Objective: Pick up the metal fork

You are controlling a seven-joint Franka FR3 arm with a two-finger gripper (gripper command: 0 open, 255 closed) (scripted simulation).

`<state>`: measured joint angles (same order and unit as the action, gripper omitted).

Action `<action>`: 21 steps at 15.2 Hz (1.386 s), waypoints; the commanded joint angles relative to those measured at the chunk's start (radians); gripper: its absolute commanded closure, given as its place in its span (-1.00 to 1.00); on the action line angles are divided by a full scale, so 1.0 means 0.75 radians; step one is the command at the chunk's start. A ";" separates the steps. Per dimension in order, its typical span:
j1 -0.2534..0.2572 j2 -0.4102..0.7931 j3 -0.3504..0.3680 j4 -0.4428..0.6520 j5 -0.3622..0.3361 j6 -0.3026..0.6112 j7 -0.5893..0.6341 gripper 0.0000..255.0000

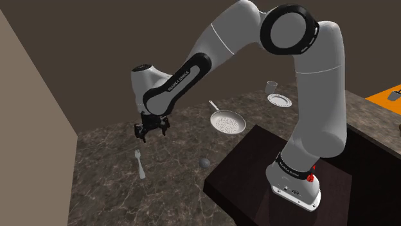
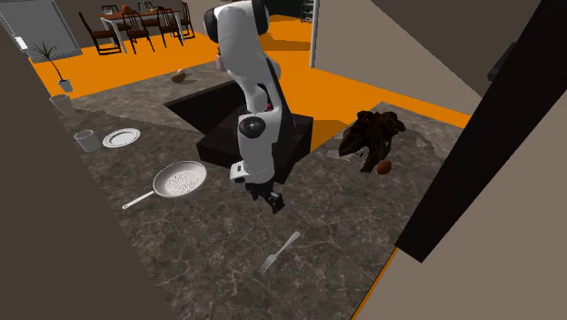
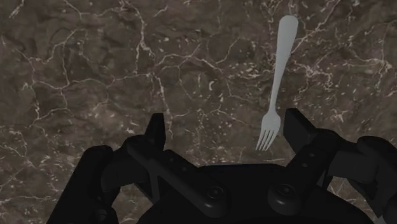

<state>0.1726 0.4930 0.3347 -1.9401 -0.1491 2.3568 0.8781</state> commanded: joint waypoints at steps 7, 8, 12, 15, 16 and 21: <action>0.125 0.419 -0.041 0.390 -0.031 -0.015 0.081 -1.00; 0.142 0.474 -0.045 0.452 -0.031 -0.026 0.086 -1.00; 0.188 0.640 -0.056 0.640 -0.029 -0.057 0.097 -1.00; 0.195 0.685 -0.064 0.664 -0.035 -0.035 0.096 -1.00; 0.198 0.701 -0.067 0.672 -0.036 -0.029 0.095 -1.00; 0.204 0.742 -0.073 0.699 -0.040 -0.014 0.093 1.00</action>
<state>0.3252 1.0476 0.2800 -1.4166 -0.1792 2.3451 0.9479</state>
